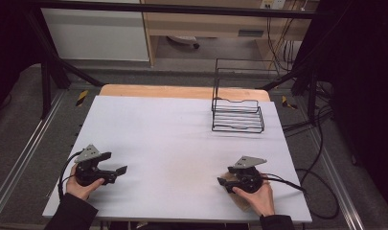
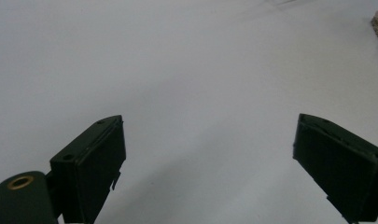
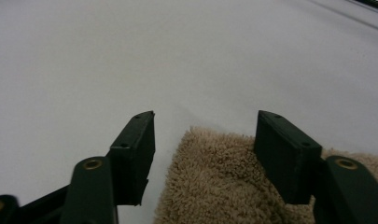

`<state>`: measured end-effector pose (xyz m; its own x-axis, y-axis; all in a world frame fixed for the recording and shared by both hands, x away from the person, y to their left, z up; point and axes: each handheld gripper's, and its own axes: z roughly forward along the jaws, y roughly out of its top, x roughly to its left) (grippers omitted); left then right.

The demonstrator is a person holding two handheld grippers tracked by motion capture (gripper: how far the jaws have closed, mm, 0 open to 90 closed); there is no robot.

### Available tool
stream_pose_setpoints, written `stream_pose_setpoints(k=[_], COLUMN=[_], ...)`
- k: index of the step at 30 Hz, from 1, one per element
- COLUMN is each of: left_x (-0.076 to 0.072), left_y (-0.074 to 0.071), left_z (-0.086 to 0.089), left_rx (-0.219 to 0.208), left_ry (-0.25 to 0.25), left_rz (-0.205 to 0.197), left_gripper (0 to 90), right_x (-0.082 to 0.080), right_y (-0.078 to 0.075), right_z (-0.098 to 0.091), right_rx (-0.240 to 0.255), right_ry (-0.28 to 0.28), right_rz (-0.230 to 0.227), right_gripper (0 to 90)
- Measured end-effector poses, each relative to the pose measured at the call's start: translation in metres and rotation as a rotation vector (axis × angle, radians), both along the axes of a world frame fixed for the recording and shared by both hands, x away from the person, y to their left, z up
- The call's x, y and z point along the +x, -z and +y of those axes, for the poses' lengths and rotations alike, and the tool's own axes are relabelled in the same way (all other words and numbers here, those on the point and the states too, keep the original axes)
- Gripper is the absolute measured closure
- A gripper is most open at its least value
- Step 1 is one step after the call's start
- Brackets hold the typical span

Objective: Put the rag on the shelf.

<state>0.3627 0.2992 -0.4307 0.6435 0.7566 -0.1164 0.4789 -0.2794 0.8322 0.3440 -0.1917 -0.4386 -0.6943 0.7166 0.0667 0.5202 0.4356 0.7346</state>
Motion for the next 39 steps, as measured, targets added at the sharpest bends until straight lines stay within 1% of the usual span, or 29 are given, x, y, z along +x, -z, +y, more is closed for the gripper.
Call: stream_pose_setpoints(k=[1, 2, 3, 4, 5, 6, 7, 8, 9, 10, 12, 14, 15, 16, 18, 20, 21, 22, 25, 31, 32, 35, 39], left_x=[0.0, 0.0, 0.0, 0.0, 0.0, 0.0, 0.0, 0.0, 0.0, 0.0, 0.0, 0.001, 0.001, 0.001, 0.0, 0.0, 0.0, 0.0, 0.001, 0.0, 0.0, 0.0, 0.001], left_y=[0.0, 0.0, 0.0, 0.0, 0.001, 0.001, 0.001, 0.001, 0.001, 0.001, 0.001, 0.001, 0.001, 0.001, 0.002, 0.001, 0.001, 0.001, 0.001, 0.001, 0.001, 0.001, 0.001], left_z=[0.0, 0.0, 0.0, 0.0, 0.0, 0.0, -0.001, -0.001, -0.001, -0.001, -0.002, -0.001, -0.001, -0.002, -0.002, -0.002, -0.002, -0.002, -0.003, -0.002, -0.001, -0.001, -0.001], left_rx=[-0.001, -0.001, 0.002, 0.002, 0.002, 0.002, 0.002, 0.002, 0.005, 0.006, 0.007, 0.007, 0.007, 0.007, 0.013, 0.013, 0.011, 0.016, 0.017, 0.016, 0.014, 0.014, 0.011], left_ry=[0.002, 0.002, 0.002, 0.002, 0.0, 0.0, 0.002, 0.002, 0.004, 0.004, 0.003, 0.004, 0.004, 0.002, 0.001, 0.001, 0.0, 0.001, 0.002, -0.003, -0.006, -0.007, -0.009], left_rz=[-0.001, -0.001, 0.001, 0.001, 0.004, 0.004, 0.006, 0.006, 0.006, 0.005, 0.007, 0.007, 0.007, 0.008, 0.008, 0.007, 0.006, 0.006, 0.006, 0.005, 0.005, 0.006, 0.009], left_gripper=[9.5, 9.6, 9.6, 9.6, 9.6, 9.7, 9.8, 9.8, 9.8, 9.9, 10.0, 10.1, 10.3, 10.4, 10.4, 10.5, 10.5, 10.6, 10.7, 10.7, 10.5, 9.9, 9.9], right_x=[0.0, 0.0, -0.001, -0.001, -0.002, -0.002, -0.002, -0.002, -0.003, -0.003, -0.003, -0.003, -0.003, -0.003, -0.002, -0.002, -0.002, -0.003, -0.002, -0.001, -0.001, 0.0, 0.006], right_y=[0.0, 0.0, 0.001, 0.002, 0.002, 0.002, 0.002, 0.002, 0.002, 0.002, 0.003, 0.005, 0.005, 0.005, 0.005, 0.005, 0.005, 0.005, 0.004, 0.002, -0.001, -0.005, -0.01], right_z=[0.001, 0.001, 0.001, 0.001, 0.002, 0.002, 0.003, 0.003, 0.003, 0.006, 0.009, 0.012, 0.012, 0.012, 0.012, 0.013, 0.013, 0.015, 0.014, 0.013, 0.012, 0.01, 0.008], right_rx=[0.002, 0.002, 0.001, 0.002, 0.005, 0.005, 0.003, 0.003, -0.007, -0.037, -0.062, -0.089, -0.089, -0.098, -0.104, -0.123, -0.123, -0.144, -0.137, -0.122, -0.106, -0.08, -0.048], right_ry=[0.002, 0.002, 0.001, 0.004, -0.001, -0.001, -0.004, -0.004, -0.003, -0.012, -0.021, -0.018, -0.018, -0.014, -0.007, -0.005, -0.005, -0.002, 0.001, 0.008, 0.015, 0.024, 0.035], right_rz=[0.0, 0.0, -0.001, 0.0, 0.003, 0.003, 0.003, 0.003, 0.006, 0.0, 0.006, 0.005, 0.005, 0.014, 0.015, 0.009, 0.009, 0.005, 0.013, 0.021, 0.022, 0.019, 0.021], right_gripper=[45.4, 45.4, 51.3, 53.9, 56.0, 56.0, 60.3, 60.3, 62.0, 65.7, 67.7, 70.0, 70.0, 71.7, 73.8, 76.6, 76.6, 80.4, 84.4, 86.2, 86.3, 86.4, 86.6])
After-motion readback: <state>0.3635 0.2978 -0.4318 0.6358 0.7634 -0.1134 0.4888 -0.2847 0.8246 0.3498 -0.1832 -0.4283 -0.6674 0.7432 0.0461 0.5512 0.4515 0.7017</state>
